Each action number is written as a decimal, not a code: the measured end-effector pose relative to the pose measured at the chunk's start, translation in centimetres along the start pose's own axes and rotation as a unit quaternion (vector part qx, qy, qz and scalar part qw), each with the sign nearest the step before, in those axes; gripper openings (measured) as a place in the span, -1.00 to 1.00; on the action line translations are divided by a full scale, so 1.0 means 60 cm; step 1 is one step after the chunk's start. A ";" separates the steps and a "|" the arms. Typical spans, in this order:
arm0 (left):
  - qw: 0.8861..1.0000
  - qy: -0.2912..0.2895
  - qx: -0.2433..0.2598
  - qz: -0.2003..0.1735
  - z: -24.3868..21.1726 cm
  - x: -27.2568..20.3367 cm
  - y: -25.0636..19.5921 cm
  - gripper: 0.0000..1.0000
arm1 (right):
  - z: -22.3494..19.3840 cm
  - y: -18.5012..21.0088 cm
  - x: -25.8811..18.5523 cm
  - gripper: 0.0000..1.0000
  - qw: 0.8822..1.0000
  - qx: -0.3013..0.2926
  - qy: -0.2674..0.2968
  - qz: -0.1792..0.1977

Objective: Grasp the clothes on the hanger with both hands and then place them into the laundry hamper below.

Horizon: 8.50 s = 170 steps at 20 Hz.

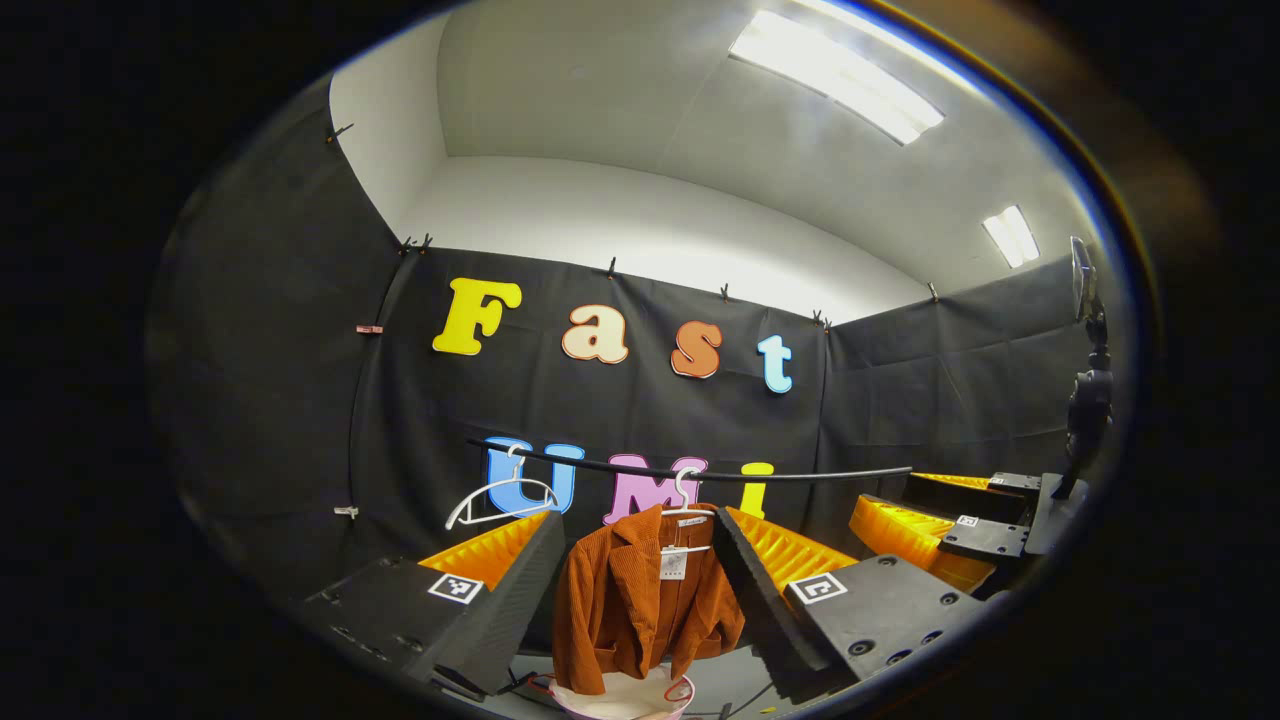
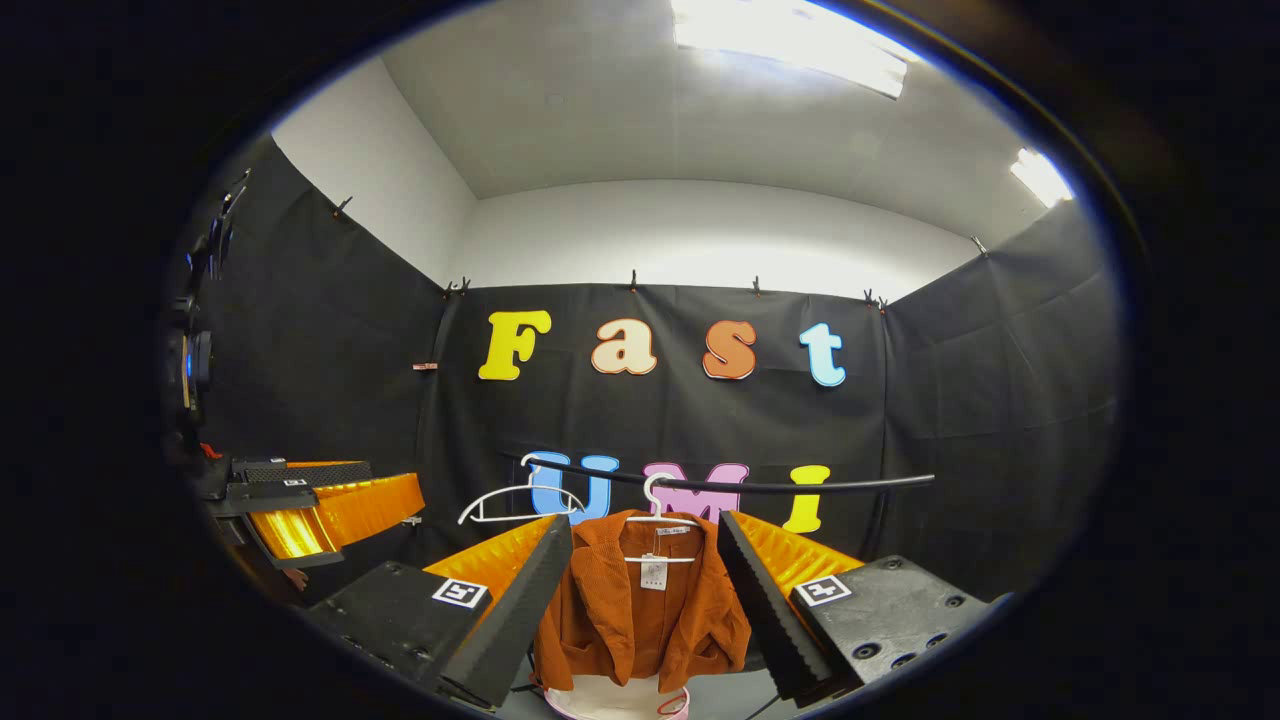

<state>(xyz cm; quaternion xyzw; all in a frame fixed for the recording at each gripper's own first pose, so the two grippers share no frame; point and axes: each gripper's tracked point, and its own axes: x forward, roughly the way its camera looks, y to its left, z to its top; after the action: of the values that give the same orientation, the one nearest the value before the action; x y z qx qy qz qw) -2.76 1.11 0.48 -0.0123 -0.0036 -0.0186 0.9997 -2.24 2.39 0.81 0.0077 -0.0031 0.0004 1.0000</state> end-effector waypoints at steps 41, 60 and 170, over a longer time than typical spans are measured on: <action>0.998 0.062 -0.011 0.005 -0.354 0.358 -0.034 0.90 | -0.379 -0.115 0.321 0.92 0.996 -0.013 0.079 0.025; 0.990 0.101 0.002 0.102 -0.563 0.536 -0.017 0.87 | -0.569 -0.214 0.415 0.92 0.992 0.006 0.122 0.039; 0.910 0.366 -0.191 0.032 -0.877 0.476 -0.015 -0.80 | -0.932 -0.021 0.368 -0.64 0.882 0.127 0.423 0.162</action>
<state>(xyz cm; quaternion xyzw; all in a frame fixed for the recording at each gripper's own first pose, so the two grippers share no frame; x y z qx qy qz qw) 26.10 -2.13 -51.86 -0.1951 0.3662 0.0097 0.9098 20.22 1.99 -54.96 0.1332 0.4194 0.1658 0.8825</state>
